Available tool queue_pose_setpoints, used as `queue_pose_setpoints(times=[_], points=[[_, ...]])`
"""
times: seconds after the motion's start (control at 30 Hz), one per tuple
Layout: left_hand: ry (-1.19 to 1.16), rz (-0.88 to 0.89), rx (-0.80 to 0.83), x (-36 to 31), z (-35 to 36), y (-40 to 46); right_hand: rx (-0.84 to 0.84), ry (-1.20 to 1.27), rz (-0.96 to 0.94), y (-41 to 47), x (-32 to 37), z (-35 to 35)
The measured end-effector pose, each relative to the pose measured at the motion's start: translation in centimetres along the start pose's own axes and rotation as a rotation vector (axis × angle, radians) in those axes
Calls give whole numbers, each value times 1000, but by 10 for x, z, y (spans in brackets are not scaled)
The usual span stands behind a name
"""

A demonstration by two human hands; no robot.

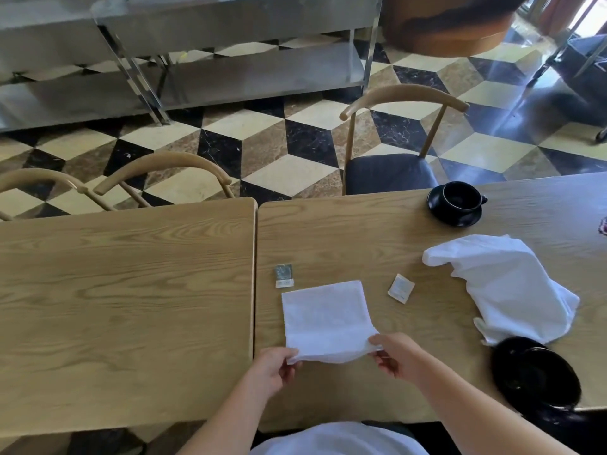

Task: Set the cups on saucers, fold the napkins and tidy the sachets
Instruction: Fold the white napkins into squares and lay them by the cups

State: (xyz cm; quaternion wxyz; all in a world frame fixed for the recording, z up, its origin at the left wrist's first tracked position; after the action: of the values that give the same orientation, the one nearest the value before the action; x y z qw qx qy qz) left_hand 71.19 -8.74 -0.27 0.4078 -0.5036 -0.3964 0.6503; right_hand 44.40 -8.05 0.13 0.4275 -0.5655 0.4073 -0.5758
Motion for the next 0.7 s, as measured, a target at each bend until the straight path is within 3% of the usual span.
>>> queue_pose_setpoints(times=[0.1,0.37,0.7], points=[[66,-22,-47,19,-8,2,-25,-11,16,9,-20,-2],[75,238,-113,-30,-1,5,-39,-109,-203,12,25,-4],[-191,131,-39,-64,-2,34,31,129,-163,44,89,5]])
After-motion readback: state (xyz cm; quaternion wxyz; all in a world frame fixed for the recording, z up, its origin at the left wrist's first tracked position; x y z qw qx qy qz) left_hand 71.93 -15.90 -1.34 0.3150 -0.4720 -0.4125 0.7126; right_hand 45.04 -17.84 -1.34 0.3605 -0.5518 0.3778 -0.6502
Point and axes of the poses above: each hand's wrist, its own y-axis towards the middle knuckle, its own z-axis out of the palm, x = y × z, the point moved 3 cm from there along y, towards the middle knuckle, and after that the axes turned 10 degrees about x, right-handed, at the moved point
